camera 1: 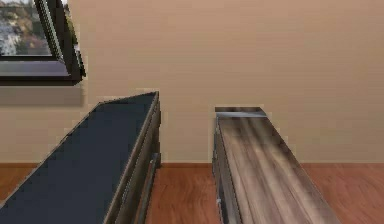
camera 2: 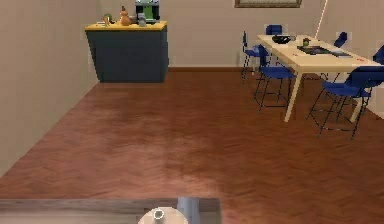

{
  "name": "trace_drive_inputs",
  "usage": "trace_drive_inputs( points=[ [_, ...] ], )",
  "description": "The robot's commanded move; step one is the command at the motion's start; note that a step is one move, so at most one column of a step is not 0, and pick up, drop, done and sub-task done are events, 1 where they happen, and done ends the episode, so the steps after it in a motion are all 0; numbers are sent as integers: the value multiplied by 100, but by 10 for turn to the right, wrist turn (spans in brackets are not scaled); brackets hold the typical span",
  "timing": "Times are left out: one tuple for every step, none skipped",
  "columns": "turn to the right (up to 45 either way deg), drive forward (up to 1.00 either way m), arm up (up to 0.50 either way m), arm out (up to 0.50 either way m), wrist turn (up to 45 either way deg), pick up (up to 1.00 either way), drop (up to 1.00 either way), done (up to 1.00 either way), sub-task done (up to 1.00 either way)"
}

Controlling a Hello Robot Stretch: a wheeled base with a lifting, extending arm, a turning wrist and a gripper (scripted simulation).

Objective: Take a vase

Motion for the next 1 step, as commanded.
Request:
trace_drive_inputs(
  points=[
    [0, 0, 50, 0, 0, 0, 0, 0, 0]
  ],
)
